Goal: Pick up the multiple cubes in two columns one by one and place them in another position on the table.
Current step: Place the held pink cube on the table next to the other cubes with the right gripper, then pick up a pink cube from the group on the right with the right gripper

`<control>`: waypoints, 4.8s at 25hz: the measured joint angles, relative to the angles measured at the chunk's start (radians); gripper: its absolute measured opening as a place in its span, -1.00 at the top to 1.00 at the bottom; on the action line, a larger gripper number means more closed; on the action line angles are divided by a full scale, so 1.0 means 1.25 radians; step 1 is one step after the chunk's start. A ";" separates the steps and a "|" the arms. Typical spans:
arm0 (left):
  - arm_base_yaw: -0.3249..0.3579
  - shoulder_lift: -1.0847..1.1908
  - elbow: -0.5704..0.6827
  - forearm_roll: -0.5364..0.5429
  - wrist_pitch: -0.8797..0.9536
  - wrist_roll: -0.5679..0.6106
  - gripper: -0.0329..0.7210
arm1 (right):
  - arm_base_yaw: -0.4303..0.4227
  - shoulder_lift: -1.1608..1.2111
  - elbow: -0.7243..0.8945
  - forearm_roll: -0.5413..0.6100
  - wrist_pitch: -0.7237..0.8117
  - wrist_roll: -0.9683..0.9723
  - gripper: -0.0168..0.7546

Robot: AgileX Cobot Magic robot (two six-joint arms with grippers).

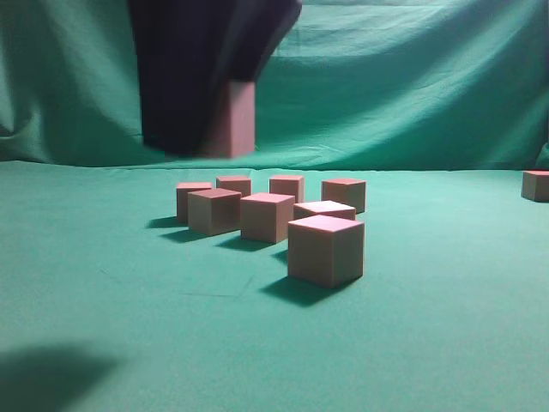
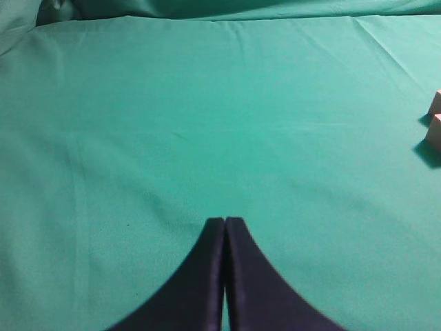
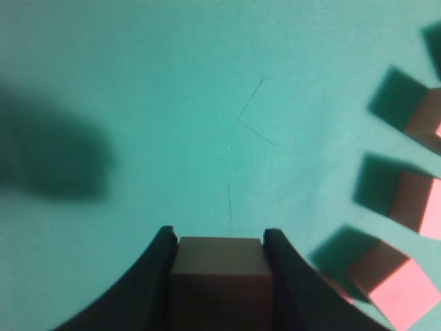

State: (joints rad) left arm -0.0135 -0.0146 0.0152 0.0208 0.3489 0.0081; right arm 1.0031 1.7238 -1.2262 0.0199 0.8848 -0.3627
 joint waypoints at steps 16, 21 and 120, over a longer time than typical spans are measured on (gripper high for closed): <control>0.000 0.000 0.000 0.000 0.000 0.000 0.91 | -0.017 0.124 0.000 -0.031 -0.072 -0.034 0.27; 0.000 0.000 0.000 0.000 0.000 0.000 0.91 | -0.018 0.145 0.000 -0.052 -0.091 -0.036 0.27; 0.000 0.000 0.000 0.000 0.000 0.000 0.91 | -0.808 0.336 -0.276 -0.028 -0.109 0.313 0.29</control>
State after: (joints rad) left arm -0.0135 -0.0146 0.0152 0.0208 0.3489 0.0081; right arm -0.0065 2.1438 -1.5709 -0.0145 0.7484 0.0287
